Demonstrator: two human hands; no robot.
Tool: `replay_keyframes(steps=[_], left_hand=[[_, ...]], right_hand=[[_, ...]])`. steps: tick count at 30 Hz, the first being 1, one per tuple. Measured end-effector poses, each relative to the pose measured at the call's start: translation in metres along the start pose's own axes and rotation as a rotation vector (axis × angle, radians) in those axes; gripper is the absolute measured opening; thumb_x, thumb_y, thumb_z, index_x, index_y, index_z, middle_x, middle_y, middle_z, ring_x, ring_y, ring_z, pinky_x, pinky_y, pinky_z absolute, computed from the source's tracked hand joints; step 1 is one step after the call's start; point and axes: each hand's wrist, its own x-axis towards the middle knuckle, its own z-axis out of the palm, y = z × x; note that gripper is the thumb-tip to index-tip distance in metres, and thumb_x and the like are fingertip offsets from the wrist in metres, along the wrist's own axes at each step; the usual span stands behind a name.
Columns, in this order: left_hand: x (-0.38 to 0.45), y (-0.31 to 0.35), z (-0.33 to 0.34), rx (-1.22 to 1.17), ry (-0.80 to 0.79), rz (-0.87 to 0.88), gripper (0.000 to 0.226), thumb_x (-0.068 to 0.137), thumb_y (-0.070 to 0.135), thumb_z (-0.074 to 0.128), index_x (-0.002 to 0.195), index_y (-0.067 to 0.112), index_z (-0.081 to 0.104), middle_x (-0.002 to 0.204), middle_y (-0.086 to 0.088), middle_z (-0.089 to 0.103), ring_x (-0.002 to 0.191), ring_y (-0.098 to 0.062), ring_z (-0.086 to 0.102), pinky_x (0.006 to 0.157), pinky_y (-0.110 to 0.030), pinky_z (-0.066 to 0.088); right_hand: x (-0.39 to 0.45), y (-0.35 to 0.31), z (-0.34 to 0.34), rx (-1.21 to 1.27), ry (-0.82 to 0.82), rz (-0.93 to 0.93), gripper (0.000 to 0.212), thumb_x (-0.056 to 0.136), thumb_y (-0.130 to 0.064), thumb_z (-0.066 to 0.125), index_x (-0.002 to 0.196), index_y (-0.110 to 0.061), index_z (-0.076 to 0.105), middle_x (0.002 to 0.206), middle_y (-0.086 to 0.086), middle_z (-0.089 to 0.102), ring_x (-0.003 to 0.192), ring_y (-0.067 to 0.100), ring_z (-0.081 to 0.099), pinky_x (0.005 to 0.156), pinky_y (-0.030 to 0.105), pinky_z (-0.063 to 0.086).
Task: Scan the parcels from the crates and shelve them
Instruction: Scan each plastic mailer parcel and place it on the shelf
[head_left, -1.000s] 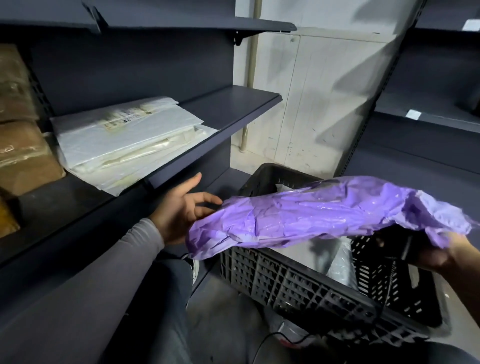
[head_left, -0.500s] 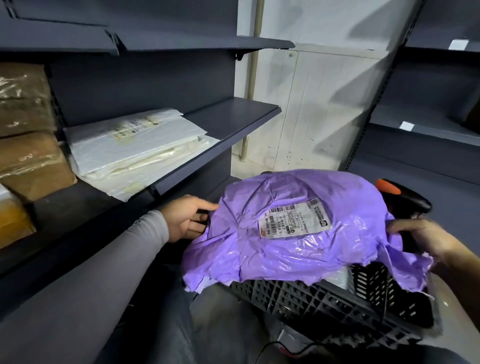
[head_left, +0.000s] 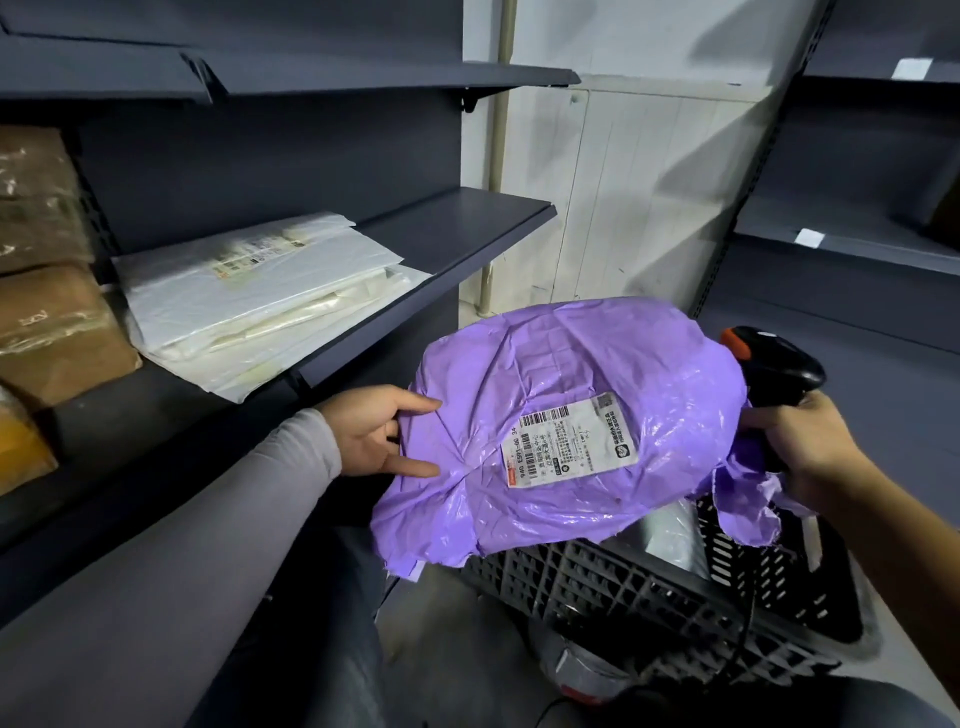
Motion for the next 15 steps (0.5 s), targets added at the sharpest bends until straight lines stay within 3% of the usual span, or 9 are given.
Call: replay_keyframes(steps=[3,6,9,12,15], left_hand=[[0.004,-0.001,0.010,-0.071,0.041,0.118,0.025,0.098,0.006,0.067,0.122,0.011,0.065,0.119,-0.015,0.069,0.106,-0.029,0.068,0.076,-0.053,0.063],[0.009,0.003,0.013,-0.090,0.137,0.252,0.028,0.098,0.003,0.066,0.121,0.018,0.063,0.119,-0.008,0.069,0.105,-0.028,0.068,0.063,-0.047,0.065],[0.016,0.008,0.009,-0.159,0.221,0.352,0.028,0.097,0.003,0.069,0.116,0.022,0.063,0.131,-0.005,0.067,0.118,-0.032,0.066,0.058,-0.045,0.064],[0.021,0.014,0.005,-0.205,0.271,0.439,0.034,0.096,0.005,0.070,0.124,0.022,0.061,0.136,-0.004,0.063,0.119,-0.032,0.064,0.056,-0.042,0.063],[0.027,0.016,0.005,-0.225,0.291,0.487,0.037,0.097,0.006,0.069,0.130,0.022,0.061,0.134,-0.003,0.063,0.117,-0.031,0.064,0.054,-0.041,0.062]], right_hand=[[0.010,0.003,0.005,-0.047,0.062,-0.018,0.039,0.076,0.025,0.056,0.083,-0.012,0.067,0.058,-0.002,0.069,0.044,0.014,0.064,0.043,0.028,0.054],[0.016,0.002,0.011,-0.105,0.089,-0.044,0.031,0.077,0.020,0.057,0.087,-0.007,0.069,0.074,0.015,0.070,0.051,0.026,0.064,0.057,0.042,0.059],[0.021,-0.003,0.019,-0.077,0.110,-0.024,0.025,0.077,0.014,0.062,0.090,-0.006,0.070,0.075,0.016,0.068,0.060,0.032,0.066,0.067,0.048,0.059],[0.025,-0.005,0.022,-0.017,0.132,-0.030,0.019,0.071,-0.001,0.070,0.087,-0.010,0.073,0.087,0.024,0.074,0.073,0.039,0.071,0.076,0.059,0.059],[0.027,-0.006,0.025,0.000,0.099,-0.036,0.012,0.072,-0.008,0.069,0.082,-0.012,0.072,0.078,0.021,0.070,0.068,0.032,0.062,0.067,0.052,0.052]])
